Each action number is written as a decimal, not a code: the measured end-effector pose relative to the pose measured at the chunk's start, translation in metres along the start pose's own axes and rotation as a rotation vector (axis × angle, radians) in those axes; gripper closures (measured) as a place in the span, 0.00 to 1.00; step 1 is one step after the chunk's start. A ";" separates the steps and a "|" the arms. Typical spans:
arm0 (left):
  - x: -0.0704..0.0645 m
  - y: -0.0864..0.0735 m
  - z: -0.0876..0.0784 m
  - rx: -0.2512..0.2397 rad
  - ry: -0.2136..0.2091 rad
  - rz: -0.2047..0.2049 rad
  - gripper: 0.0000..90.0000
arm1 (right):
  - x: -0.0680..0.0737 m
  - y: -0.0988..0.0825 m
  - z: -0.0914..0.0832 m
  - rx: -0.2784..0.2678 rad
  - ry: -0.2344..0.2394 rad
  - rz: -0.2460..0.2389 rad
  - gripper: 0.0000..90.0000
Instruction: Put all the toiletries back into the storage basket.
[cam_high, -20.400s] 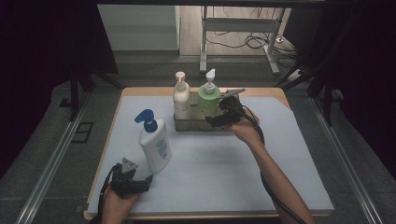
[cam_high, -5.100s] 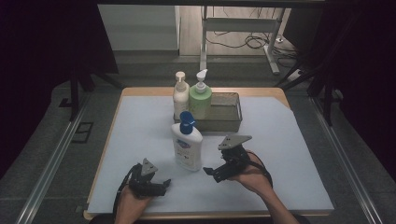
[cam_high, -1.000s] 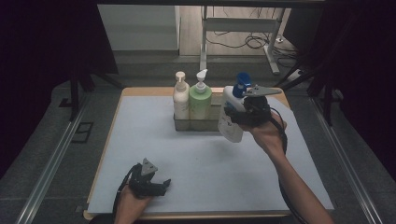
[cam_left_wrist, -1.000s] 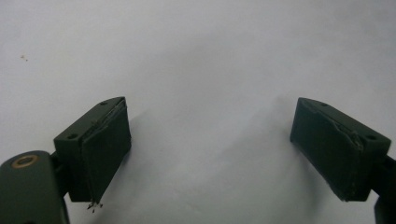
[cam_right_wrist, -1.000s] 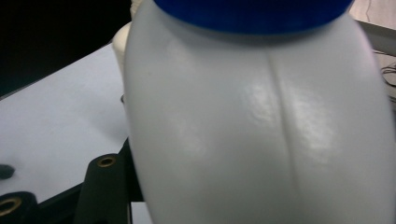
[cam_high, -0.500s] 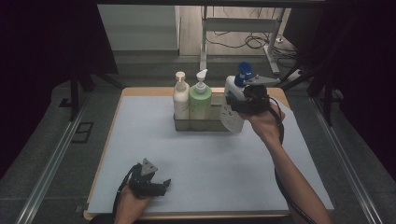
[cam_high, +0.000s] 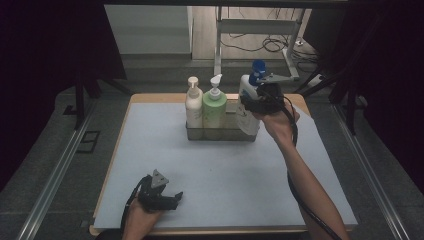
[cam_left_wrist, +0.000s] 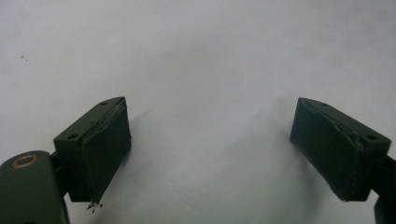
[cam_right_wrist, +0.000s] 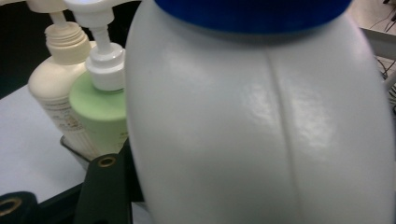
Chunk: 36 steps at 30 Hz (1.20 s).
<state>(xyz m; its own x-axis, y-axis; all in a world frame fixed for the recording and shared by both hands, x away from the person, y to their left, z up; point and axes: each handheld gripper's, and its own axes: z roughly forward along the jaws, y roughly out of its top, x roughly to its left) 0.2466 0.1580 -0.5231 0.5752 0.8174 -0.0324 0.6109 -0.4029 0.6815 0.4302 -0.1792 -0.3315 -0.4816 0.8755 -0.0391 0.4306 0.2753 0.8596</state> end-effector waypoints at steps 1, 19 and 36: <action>0.000 0.000 0.000 0.000 0.000 0.000 0.13 | 0.000 0.001 0.002 0.001 -0.002 0.001 0.44; 0.000 0.000 0.000 -0.003 0.000 -0.002 0.13 | -0.007 0.013 0.027 -0.006 -0.044 0.030 0.44; 0.000 0.000 0.000 0.001 0.000 0.001 0.13 | -0.012 -0.001 0.048 0.013 -0.055 0.055 0.44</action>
<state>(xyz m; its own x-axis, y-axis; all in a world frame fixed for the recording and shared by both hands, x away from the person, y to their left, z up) 0.2462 0.1581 -0.5232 0.5759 0.8169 -0.0319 0.6109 -0.4041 0.6808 0.4721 -0.1707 -0.3567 -0.4142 0.9100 -0.0207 0.4652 0.2312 0.8545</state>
